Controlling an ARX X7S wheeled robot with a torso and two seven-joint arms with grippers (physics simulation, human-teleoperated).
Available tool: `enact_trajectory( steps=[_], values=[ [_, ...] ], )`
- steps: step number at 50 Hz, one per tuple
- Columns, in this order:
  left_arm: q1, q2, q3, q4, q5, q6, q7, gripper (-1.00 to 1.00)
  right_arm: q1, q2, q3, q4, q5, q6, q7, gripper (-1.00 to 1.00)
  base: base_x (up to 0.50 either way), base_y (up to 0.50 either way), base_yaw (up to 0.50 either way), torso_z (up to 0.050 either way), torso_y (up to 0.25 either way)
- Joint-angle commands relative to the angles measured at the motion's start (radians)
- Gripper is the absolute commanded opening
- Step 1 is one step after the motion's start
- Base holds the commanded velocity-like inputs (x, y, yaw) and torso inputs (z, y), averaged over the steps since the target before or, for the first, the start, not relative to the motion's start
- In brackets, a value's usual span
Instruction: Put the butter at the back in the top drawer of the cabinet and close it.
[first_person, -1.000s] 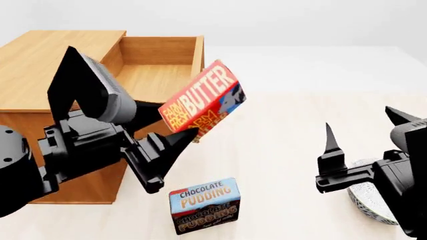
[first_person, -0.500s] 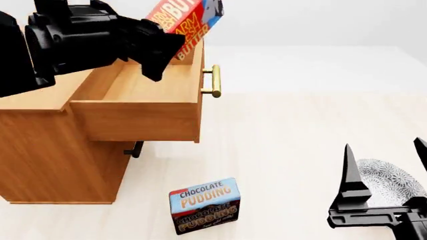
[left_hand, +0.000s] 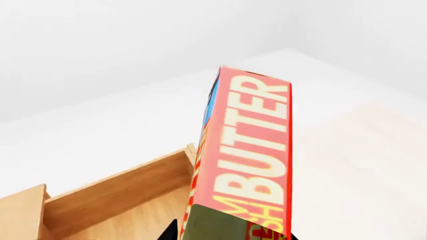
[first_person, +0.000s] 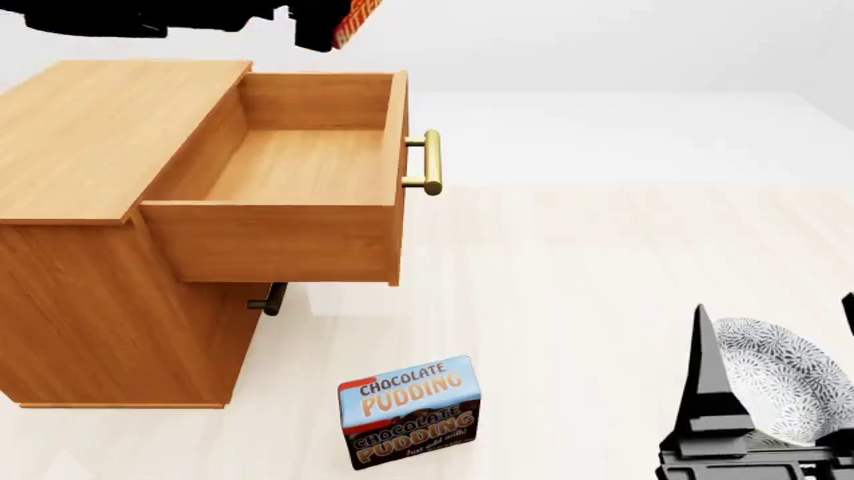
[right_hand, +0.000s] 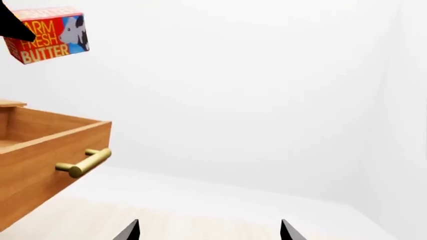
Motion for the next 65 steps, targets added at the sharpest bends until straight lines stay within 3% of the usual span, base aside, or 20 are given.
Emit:
enact_trajectory(
  steps=[1,6,19,26,39,45,53,65],
  values=[
    [-0.061,0.207,0.067,-0.411,0.149,0.019,0.173,-1.0,-0.013,0.001,-0.007,-0.007,-0.035,-0.007,0.021,1.0,0.0,0.0,0.0,0.0,0.0],
    [-0.056,0.314,0.112,-0.622,0.21,0.047,0.29,-1.0,-0.017,0.001,-0.01,-0.008,-0.041,-0.013,0.031,1.0,0.0,0.0,0.0,0.0,0.0],
    [0.021,0.322,-0.017,-0.624,0.331,0.031,0.284,-1.0,-0.027,0.001,-0.017,-0.001,-0.05,-0.031,0.039,1.0,0.0,0.0,0.0,0.0,0.002],
    [0.066,0.331,-0.194,-0.624,0.508,0.007,0.304,-1.0,-0.034,0.001,-0.023,0.01,-0.055,-0.047,0.04,1.0,0.0,0.0,0.0,0.001,0.001],
    [0.142,0.371,-0.727,-0.624,1.115,-0.07,0.395,-1.0,-0.043,0.001,-0.029,0.036,-0.058,-0.077,0.035,1.0,0.0,0.0,0.0,0.0,0.001],
    [0.16,0.388,-0.916,-0.624,1.327,-0.085,0.427,-1.0,-0.043,0.001,-0.028,0.034,-0.057,-0.075,0.036,1.0,0.0,0.0,0.0,0.0,0.002],
    [0.169,0.4,-1.049,-0.624,1.481,-0.105,0.442,-1.0,-0.043,0.001,-0.025,0.031,-0.055,-0.072,0.037,1.0,0.0,0.0,0.0,0.001,0.001],
    [0.185,0.404,-1.117,-0.624,1.56,-0.121,0.435,-1.0,-0.046,0.001,-0.026,0.033,-0.06,-0.074,0.04,1.0,0.0,0.0,0.0,0.0,0.001]
  ],
)
